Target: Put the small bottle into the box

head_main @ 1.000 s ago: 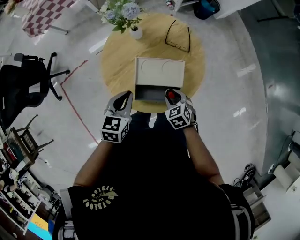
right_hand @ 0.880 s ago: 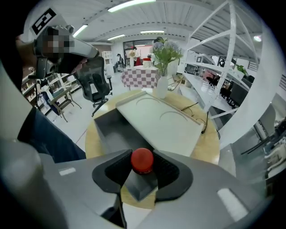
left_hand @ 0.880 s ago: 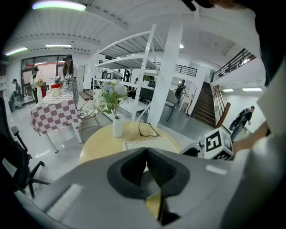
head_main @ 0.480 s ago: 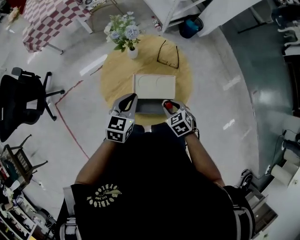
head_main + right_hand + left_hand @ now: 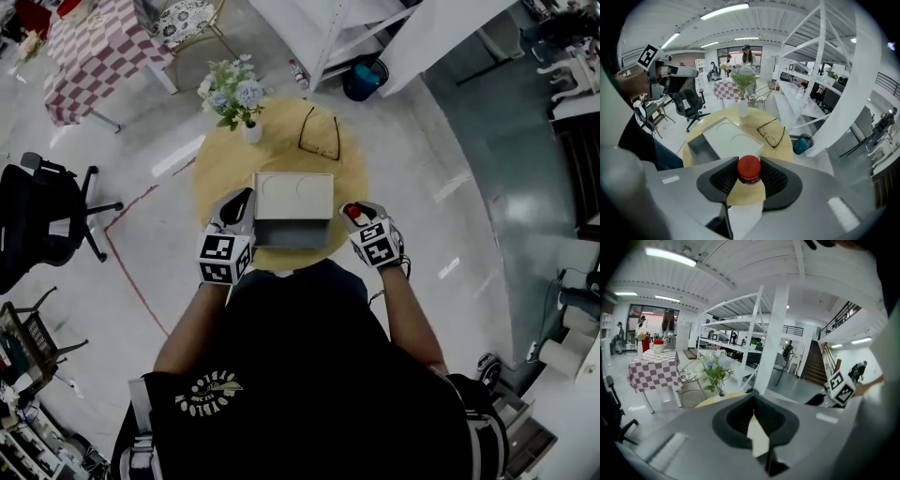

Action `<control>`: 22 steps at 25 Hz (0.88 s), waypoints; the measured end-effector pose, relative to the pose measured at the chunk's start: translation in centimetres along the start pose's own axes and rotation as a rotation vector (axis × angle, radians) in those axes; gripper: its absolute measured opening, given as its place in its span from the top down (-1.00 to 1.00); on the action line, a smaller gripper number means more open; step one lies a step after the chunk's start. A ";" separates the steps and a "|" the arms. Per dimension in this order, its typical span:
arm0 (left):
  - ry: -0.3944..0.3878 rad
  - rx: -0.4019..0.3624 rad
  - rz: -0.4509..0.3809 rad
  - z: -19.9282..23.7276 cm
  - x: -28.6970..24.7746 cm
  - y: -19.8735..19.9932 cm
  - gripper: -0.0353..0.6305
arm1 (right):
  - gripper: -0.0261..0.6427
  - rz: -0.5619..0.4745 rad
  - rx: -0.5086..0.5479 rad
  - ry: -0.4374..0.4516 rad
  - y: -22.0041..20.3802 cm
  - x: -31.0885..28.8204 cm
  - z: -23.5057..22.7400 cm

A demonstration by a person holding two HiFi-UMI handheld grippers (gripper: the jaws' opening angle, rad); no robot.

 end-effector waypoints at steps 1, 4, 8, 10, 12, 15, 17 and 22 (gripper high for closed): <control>0.013 0.001 0.004 -0.5 -0.1 0.0 0.89 | 0.46 0.006 0.000 0.007 -0.4 -0.6 -1.0; 0.056 -0.010 0.023 -2.4 -0.4 -0.2 0.89 | 0.46 0.028 0.036 0.041 -1.8 -3.1 -3.5; 0.163 -0.007 0.021 -3.9 0.6 0.2 0.89 | 0.46 0.066 0.108 0.114 -3.3 -5.8 -4.5; 0.225 0.001 0.013 -4.0 1.2 0.6 0.89 | 0.46 0.069 0.128 0.150 -3.7 -6.9 -4.7; 0.272 0.006 0.008 -4.3 1.8 0.8 0.89 | 0.46 0.068 0.150 0.179 -3.9 -7.6 -4.6; 0.315 0.004 0.006 -5.0 2.8 0.9 0.89 | 0.45 0.056 0.180 0.201 -4.1 -8.4 -4.1; 0.327 -0.012 0.008 -5.4 3.5 0.9 0.89 | 0.45 0.038 0.185 0.206 -4.4 -8.8 -3.7; 0.313 -0.056 -0.006 -4.8 4.7 1.4 0.89 | 0.39 -0.054 0.154 0.186 -2.8 -7.5 -3.4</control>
Point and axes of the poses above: the fingertips, and each gripper's own axes: x backward along the fingers, z to its left, y out of its top, the point moved 10 cm from there along x, backward along the fingers, and after that the axes turned 4 degrees about y, right-handed, at the moved point
